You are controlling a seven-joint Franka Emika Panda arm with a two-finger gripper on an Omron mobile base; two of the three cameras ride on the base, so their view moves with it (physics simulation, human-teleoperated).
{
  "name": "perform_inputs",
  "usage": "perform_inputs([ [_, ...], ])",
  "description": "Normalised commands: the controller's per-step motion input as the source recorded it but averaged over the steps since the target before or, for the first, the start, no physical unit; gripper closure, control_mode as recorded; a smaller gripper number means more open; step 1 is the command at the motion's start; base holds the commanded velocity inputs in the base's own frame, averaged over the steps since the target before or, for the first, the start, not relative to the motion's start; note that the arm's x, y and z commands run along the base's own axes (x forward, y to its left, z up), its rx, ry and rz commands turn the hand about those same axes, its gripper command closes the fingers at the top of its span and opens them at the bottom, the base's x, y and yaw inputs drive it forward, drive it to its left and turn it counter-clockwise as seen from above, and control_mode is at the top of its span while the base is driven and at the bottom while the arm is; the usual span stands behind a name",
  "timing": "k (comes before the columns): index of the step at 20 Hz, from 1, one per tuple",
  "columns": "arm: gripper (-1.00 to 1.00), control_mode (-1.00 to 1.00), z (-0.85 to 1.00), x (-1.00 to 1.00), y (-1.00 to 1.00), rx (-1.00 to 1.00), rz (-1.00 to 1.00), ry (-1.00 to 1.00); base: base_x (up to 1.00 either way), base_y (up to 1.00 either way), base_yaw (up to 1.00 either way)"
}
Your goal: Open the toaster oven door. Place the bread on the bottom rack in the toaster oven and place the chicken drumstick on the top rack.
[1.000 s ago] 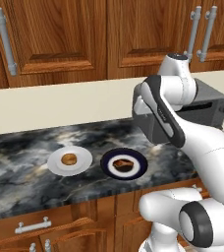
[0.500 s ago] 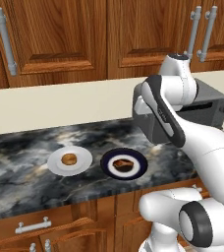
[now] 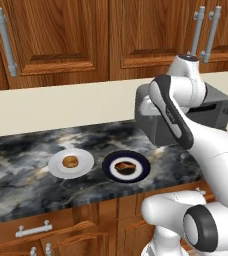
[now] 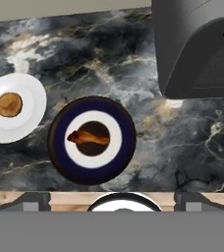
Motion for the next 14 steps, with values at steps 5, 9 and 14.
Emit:
perform_inputs([
  [5, -1.00, -1.00, -0.01, -0.13, -0.28, 0.17, -0.15, 0.00, 0.00, 0.00, 0.00],
  [9, -1.00, -1.00, -0.06, -0.17, -0.32, 0.15, -0.20, -0.04, 0.00, 0.00, 0.00],
  [14, -1.00, -1.00, -0.07, -0.16, -0.34, 0.17, -0.26, -0.14, 0.00, 0.00, 0.00],
])
